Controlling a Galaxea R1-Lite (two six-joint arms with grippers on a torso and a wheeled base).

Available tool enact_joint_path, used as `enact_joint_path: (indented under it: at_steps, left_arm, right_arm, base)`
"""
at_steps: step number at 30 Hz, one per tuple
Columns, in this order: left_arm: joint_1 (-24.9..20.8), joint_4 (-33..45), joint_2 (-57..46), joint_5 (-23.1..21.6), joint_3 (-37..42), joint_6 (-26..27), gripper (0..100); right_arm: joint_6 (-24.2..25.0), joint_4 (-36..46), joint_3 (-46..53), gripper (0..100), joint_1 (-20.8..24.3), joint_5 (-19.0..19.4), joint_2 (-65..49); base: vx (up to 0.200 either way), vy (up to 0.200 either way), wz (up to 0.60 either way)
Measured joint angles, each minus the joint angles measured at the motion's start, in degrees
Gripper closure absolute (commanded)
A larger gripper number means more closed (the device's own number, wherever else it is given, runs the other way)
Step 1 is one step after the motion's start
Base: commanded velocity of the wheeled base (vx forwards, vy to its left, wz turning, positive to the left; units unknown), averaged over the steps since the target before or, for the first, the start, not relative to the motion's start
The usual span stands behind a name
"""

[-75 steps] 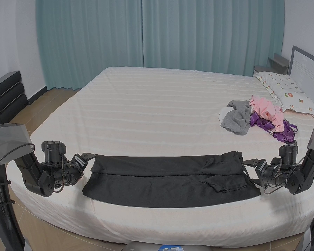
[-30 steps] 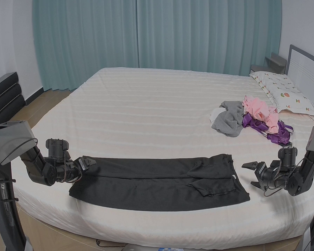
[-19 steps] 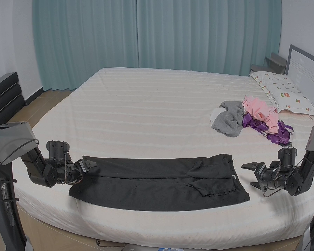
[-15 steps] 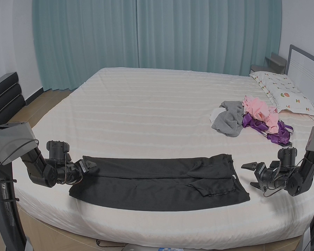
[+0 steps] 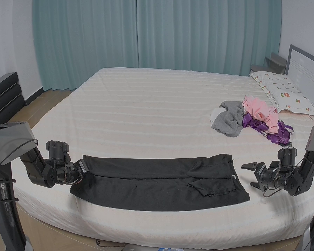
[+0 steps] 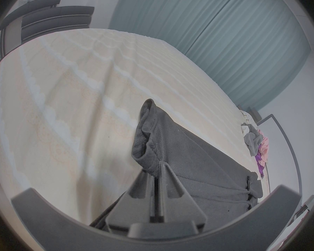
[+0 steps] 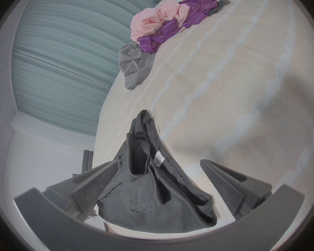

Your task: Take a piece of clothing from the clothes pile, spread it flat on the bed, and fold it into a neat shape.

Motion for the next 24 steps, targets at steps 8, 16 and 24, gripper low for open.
enact_joint_path:
  at_steps: [8,16,24]
  left_arm:
    - [0.0,0.0,-0.4,0.1,0.3,-0.6,100]
    - [0.0,-0.1,-0.3,0.1,-0.1,-1.9,100]
    - [0.0,-3.9,0.0,0.1,-0.6,-2.0,100]
  right_arm:
    - [0.1,0.0,-0.1,0,-0.6,0.1,0.1]
    - [0.1,0.0,0.0,0,-0.7,0.1,0.1]
    - [1.4,0.0,0.0,0,-0.5,0.1,0.0]
  base:
    - [0.0,0.0,0.0]
    - [-0.125,0.0,0.0]
    - [-0.025,0.0,0.0]
